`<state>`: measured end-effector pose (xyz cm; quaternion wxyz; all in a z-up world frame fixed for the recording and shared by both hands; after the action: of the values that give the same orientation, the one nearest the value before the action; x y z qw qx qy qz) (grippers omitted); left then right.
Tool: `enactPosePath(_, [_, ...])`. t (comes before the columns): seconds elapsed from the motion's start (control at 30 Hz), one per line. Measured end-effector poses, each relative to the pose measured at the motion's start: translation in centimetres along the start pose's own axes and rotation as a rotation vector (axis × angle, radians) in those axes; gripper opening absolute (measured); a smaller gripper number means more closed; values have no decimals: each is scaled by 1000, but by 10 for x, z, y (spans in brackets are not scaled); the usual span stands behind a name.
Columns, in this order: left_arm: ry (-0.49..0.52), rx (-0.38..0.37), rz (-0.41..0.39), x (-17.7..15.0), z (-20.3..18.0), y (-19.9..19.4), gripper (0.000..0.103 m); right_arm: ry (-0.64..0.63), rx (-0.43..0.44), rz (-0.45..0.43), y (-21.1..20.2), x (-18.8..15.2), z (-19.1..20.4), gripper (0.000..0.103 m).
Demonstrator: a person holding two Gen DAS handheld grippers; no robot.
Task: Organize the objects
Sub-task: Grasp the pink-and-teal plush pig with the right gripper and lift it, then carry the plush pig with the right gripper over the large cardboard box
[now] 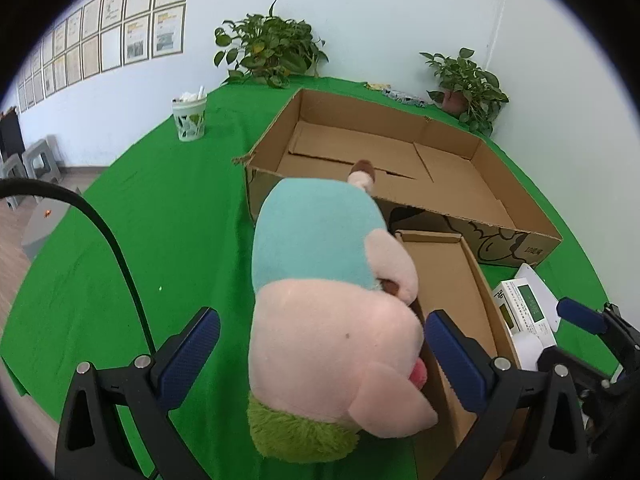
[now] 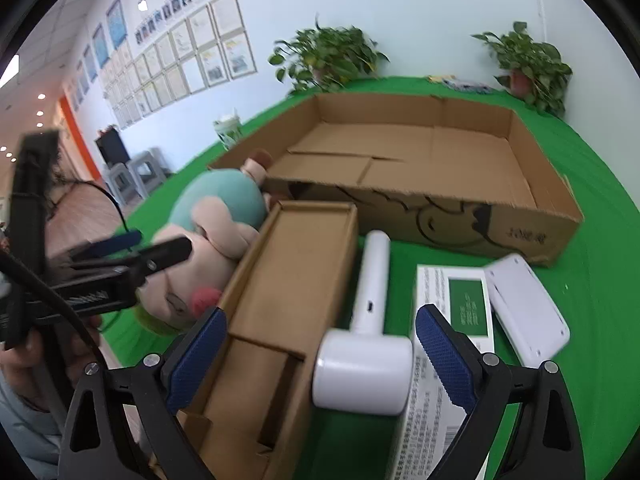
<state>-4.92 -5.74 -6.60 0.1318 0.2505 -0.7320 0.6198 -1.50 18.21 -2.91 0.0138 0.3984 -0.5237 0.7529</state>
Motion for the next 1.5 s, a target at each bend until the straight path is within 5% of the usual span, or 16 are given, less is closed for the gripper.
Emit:
enactPosePath(0.23, [29, -129, 82, -21, -4, 27, 94, -138, 62, 2, -2, 24, 32, 97])
enactPosePath(0.37, [52, -147, 56, -23, -6, 28, 89, -131, 168, 31, 4, 46, 46, 97])
enactPosePath(0.73, [-10, -164, 76, -37, 22, 9, 77, -201, 439, 256, 74, 96, 124, 97])
enactPosePath(1.2, [-48, -146, 107, -48, 44, -2, 76, -136, 407, 455, 141, 62, 153, 97])
enactPosePath(1.5, [-37, -125, 93, -51, 42, -7, 70, -158, 386, 417, 146, 52, 160, 85])
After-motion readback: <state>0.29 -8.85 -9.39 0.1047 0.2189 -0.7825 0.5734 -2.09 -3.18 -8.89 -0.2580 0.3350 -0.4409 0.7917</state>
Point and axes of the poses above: each gripper's, at about its wrist camera, not at the fingertips, and y roughly the way its jaws point, z to its left, x to its top, the point moved 6 cm from there along y, roughly the way its jaws point, and after that the axes turned 10 degrees about z, right-handed, at the moved point
